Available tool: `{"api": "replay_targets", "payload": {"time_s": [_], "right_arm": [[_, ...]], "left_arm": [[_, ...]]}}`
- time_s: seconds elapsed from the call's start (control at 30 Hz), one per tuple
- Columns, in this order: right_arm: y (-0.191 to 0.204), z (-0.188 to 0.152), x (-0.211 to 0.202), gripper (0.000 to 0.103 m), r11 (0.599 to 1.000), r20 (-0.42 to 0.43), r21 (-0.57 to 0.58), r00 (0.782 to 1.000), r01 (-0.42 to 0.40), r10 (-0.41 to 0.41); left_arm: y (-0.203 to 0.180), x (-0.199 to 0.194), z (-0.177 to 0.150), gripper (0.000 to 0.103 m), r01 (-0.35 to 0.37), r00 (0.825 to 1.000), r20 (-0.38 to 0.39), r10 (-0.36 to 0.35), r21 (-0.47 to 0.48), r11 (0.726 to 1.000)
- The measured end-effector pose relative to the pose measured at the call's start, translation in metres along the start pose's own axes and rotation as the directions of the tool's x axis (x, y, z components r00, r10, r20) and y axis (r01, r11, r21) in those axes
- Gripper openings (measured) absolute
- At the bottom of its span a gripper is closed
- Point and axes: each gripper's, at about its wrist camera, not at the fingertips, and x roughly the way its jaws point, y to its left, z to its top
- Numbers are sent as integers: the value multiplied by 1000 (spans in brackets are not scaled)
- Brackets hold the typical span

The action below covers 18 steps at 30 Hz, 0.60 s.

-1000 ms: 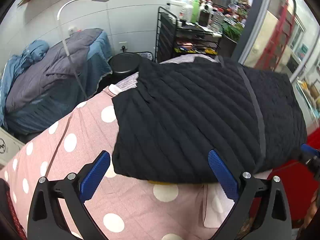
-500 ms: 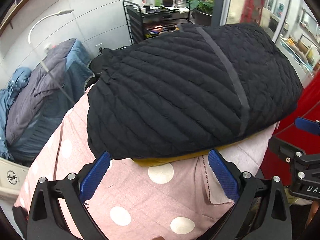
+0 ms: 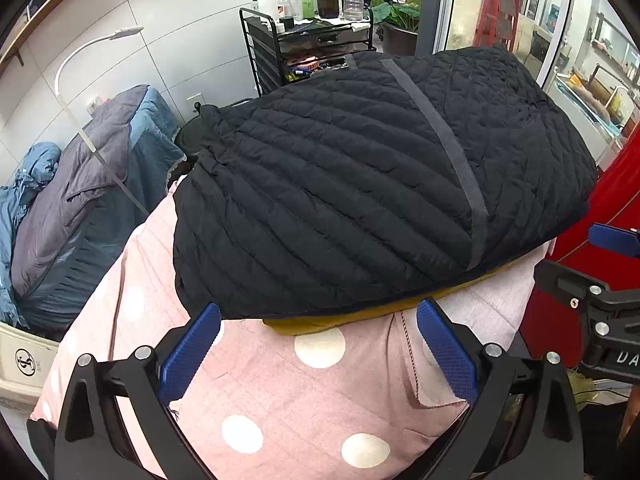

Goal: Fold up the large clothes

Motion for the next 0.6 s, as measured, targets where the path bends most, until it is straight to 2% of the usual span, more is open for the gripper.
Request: {"api": "replay_targets", "payload": {"time_s": [0.43,0.6], "right_arm": [[-1,5,4,89,1000,-15,6,1000,6,-6],[-1,6,5,89,1000,-15,6,1000,4,-4]], "left_arm": [[4,-1,1,97,-19,1000,-3,18,-23,1000],[6,0,1,97,-1,1000,-7,1,-35,999]]}}
